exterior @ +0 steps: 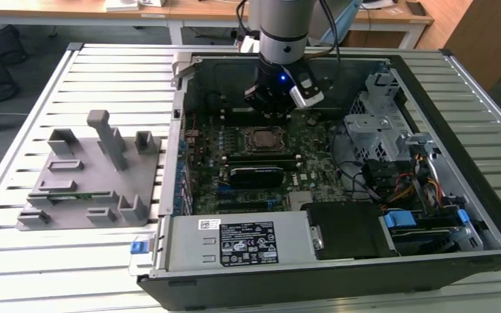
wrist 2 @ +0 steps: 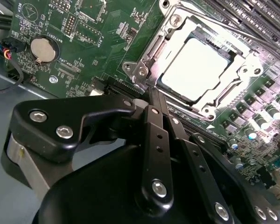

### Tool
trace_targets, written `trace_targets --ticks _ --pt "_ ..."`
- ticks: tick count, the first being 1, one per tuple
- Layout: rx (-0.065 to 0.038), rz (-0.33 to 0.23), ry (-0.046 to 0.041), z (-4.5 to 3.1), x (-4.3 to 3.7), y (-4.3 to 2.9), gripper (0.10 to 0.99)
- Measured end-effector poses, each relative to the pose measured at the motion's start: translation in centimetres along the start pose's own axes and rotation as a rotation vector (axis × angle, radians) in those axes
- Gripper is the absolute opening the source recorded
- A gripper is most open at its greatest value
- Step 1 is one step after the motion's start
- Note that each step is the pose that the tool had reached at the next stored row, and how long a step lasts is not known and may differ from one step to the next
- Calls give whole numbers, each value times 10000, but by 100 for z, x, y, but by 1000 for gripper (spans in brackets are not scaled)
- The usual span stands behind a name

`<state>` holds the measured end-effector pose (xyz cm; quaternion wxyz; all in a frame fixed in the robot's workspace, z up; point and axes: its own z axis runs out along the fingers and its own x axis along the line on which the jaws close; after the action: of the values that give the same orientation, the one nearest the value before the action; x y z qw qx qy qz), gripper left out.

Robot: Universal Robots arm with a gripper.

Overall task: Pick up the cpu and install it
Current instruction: 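Install the first cpu locking lever, then install the second cpu locking lever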

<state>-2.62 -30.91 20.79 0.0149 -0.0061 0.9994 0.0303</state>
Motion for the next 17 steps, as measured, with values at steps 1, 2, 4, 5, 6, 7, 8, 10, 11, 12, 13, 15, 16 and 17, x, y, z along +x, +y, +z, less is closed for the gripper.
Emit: trace_targets --ticks 1,2,4,5,6,7,8,10,11,12,13,15,16,17 --pt "1 -1 0 0 0 -3 114" --pt "1 -2 1 -1 0 -6 114" --pt "1 -1 0 -1 0 -12 114" --pt "1 -1 1 -2 0 -17 114" --pt "1 -2 1 -2 0 -23 114" --pt "1 -2 1 -2 0 -30 114" --pt "2 -2 1 -3 0 -38 114" --pt "1 -1 1 -4 0 -55 114" --pt "1 -1 1 -4 0 -64 114" --pt "1 -1 1 -5 1 -72 114" --pt "0 -1 1 -5 1 -79 114" --pt "1 -1 1 -6 1 -92 114" --pt "0 -2 0 -6 1 -99 114" --pt "0 -2 0 -7 1 -106 114"
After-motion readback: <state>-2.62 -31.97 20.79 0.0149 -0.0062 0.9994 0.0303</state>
